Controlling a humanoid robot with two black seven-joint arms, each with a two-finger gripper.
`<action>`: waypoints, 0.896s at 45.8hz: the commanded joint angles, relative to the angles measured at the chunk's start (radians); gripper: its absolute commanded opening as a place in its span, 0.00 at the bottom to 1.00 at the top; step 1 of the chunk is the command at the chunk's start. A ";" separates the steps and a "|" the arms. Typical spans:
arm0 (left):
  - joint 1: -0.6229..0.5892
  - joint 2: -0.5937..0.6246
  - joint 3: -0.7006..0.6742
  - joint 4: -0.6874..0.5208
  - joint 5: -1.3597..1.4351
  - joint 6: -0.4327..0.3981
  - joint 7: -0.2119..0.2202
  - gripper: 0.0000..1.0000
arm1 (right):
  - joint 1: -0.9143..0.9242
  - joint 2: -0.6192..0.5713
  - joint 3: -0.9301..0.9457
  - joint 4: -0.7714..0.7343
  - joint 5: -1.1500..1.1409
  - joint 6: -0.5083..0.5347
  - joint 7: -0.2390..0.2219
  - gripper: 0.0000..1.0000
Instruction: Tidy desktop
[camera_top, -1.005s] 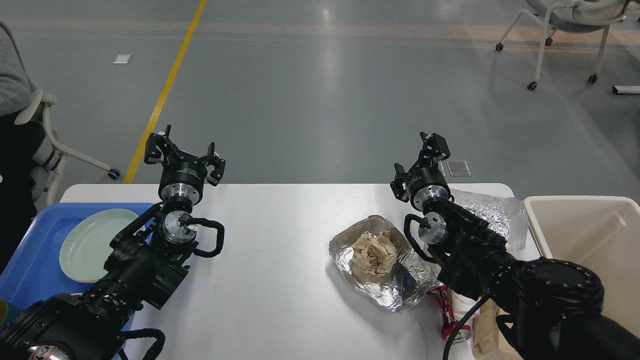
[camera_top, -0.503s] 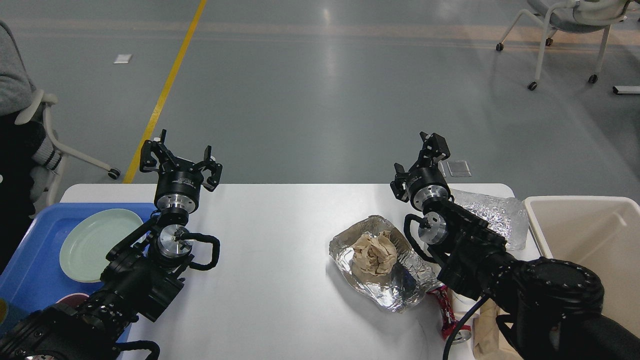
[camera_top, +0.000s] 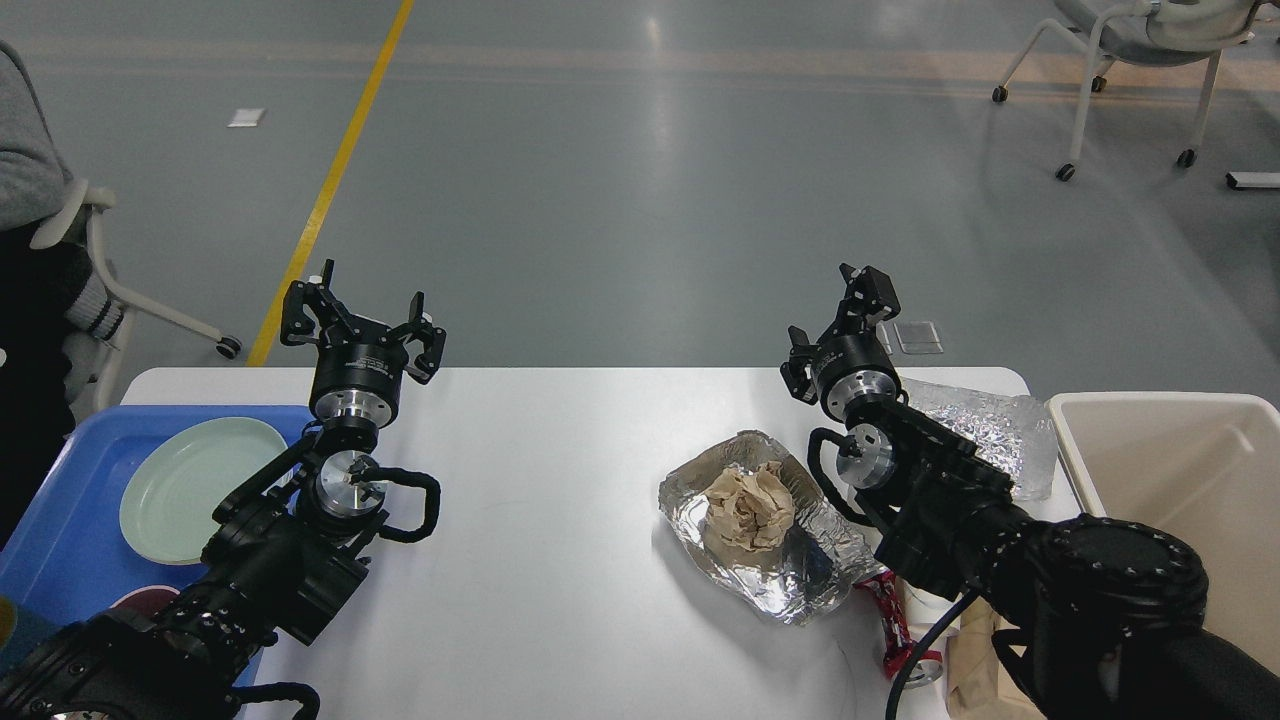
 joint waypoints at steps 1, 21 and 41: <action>0.000 0.000 0.000 0.000 0.000 0.000 0.000 1.00 | -0.001 0.000 0.001 0.000 0.000 0.000 0.000 1.00; 0.000 0.000 0.000 0.000 0.000 0.000 0.000 1.00 | 0.001 0.000 0.001 0.000 0.000 0.000 0.000 1.00; 0.000 0.000 0.000 0.000 0.000 0.000 0.000 1.00 | -0.001 0.000 0.001 0.000 0.000 0.003 0.003 1.00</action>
